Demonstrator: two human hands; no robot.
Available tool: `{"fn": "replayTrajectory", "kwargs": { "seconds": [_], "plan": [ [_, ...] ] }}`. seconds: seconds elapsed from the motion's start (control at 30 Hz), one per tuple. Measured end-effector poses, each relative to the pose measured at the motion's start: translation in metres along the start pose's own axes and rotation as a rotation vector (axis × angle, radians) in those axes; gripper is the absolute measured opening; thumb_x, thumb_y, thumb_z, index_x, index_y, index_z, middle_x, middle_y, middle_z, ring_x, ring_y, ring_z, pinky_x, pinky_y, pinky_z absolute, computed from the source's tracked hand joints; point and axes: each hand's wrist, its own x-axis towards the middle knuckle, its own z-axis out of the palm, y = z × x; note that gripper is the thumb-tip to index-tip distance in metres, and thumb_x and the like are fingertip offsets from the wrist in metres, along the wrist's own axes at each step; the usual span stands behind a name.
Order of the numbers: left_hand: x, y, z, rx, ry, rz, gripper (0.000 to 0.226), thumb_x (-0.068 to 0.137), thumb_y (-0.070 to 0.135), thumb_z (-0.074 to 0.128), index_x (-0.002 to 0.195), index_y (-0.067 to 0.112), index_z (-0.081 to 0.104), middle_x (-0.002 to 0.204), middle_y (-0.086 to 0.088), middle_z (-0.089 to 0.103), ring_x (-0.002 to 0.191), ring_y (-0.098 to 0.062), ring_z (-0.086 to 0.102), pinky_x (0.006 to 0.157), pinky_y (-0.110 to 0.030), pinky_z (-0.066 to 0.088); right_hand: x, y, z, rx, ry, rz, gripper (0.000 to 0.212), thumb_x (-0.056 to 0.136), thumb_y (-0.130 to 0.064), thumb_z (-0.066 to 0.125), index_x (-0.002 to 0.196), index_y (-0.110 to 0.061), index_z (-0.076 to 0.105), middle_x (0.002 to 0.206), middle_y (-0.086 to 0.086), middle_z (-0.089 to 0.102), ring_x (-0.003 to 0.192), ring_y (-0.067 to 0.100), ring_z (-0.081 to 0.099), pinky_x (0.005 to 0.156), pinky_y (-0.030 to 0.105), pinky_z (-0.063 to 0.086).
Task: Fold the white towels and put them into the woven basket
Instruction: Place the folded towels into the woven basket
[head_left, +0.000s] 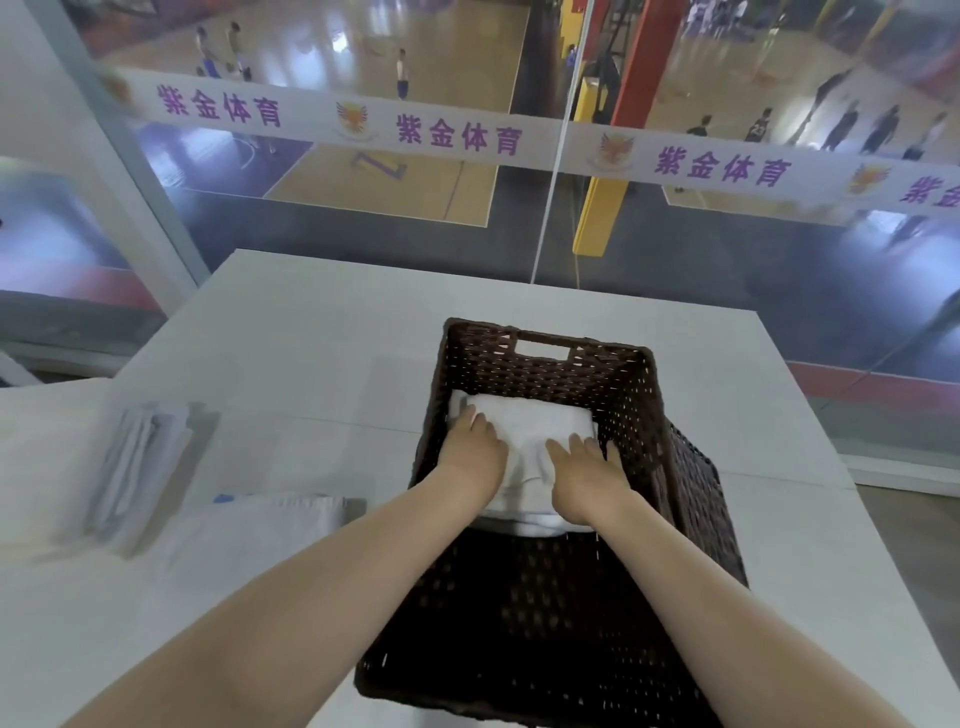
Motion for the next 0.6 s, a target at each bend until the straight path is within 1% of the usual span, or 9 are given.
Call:
{"fn": "replayTrajectory", "kwargs": {
  "seconds": [0.1,0.13,0.2,0.27,0.37,0.43,0.5,0.53,0.6],
  "plan": [
    [-0.03,-0.01,-0.005,-0.167,0.254,-0.01,0.047,0.097,0.022,0.046,0.141,0.006,0.041,0.149,-0.015,0.037,0.145,-0.034,0.017,0.121,-0.049,0.0,-0.021,-0.019,-0.016,0.35,0.259,-0.074,0.058,0.096,-0.022,0.043,0.151,-0.018,0.027,0.15,0.006,0.039,0.137,0.025,0.035,0.114,0.043,0.027],
    [-0.04,-0.014,-0.004,-0.254,0.331,-0.031,0.046,0.096,0.019,0.044,0.141,0.007,0.042,0.151,-0.014,0.034,0.146,-0.033,0.013,0.121,-0.048,-0.002,-0.029,-0.027,-0.023,0.474,0.32,-0.086,0.055,0.096,-0.021,0.044,0.15,-0.018,0.03,0.15,0.006,0.041,0.137,0.024,0.037,0.113,0.042,0.03],
    [-0.064,-0.025,0.002,-0.43,0.474,-0.07,0.051,0.094,0.02,0.045,0.144,0.012,0.04,0.158,-0.012,0.025,0.149,-0.03,0.008,0.12,-0.044,-0.003,-0.049,-0.047,-0.034,0.665,0.367,-0.104,0.052,0.098,-0.02,0.046,0.148,-0.019,0.034,0.15,0.005,0.041,0.138,0.022,0.037,0.114,0.04,0.031],
    [-0.087,-0.037,0.016,-0.594,0.576,-0.091,0.054,0.092,0.024,0.04,0.146,0.017,0.038,0.16,-0.007,0.024,0.149,-0.027,0.01,0.12,-0.041,0.001,-0.065,-0.068,-0.039,0.73,0.381,-0.149,0.049,0.098,-0.02,0.047,0.146,-0.02,0.038,0.149,0.003,0.043,0.137,0.02,0.037,0.114,0.037,0.03],
    [-0.117,-0.057,0.047,-0.844,0.624,-0.142,0.065,0.084,0.034,0.021,0.144,0.021,0.042,0.156,-0.003,0.031,0.148,-0.025,0.017,0.119,-0.038,0.01,-0.082,-0.104,-0.045,0.771,0.397,-0.243,0.044,0.097,-0.021,0.048,0.141,-0.023,0.043,0.144,-0.004,0.045,0.135,0.014,0.036,0.114,0.032,0.03],
    [-0.132,-0.071,0.074,-0.962,0.609,-0.215,0.062,0.085,0.034,0.027,0.145,0.024,0.041,0.157,-0.001,0.031,0.147,-0.023,0.018,0.12,-0.04,0.017,-0.089,-0.131,-0.049,0.772,0.385,-0.301,0.044,0.098,-0.02,0.047,0.141,-0.026,0.042,0.143,-0.009,0.043,0.135,0.01,0.035,0.112,0.027,0.029],
    [-0.149,-0.085,0.099,-1.058,0.566,-0.288,0.059,0.087,0.031,0.038,0.145,0.024,0.04,0.156,0.0,0.031,0.146,-0.021,0.02,0.12,-0.037,0.017,-0.095,-0.16,-0.049,0.767,0.353,-0.352,0.044,0.098,-0.019,0.046,0.141,-0.027,0.041,0.144,-0.012,0.04,0.136,0.005,0.031,0.11,0.021,0.026],
    [-0.158,-0.092,0.111,-1.085,0.546,-0.316,0.057,0.088,0.029,0.042,0.145,0.022,0.041,0.156,0.0,0.033,0.146,-0.02,0.021,0.119,-0.033,0.015,-0.097,-0.176,-0.048,0.761,0.331,-0.378,0.044,0.099,-0.019,0.045,0.142,-0.026,0.039,0.146,-0.012,0.038,0.137,0.005,0.029,0.109,0.019,0.024],
    [-0.175,-0.106,0.136,-1.11,0.509,-0.367,0.052,0.093,0.022,0.049,0.144,0.018,0.042,0.154,-0.003,0.035,0.145,-0.02,0.022,0.117,-0.029,0.014,-0.095,-0.206,-0.042,0.732,0.259,-0.404,0.047,0.1,-0.021,0.045,0.145,-0.024,0.035,0.15,-0.008,0.034,0.14,0.008,0.026,0.113,0.023,0.023]
  ]
}}
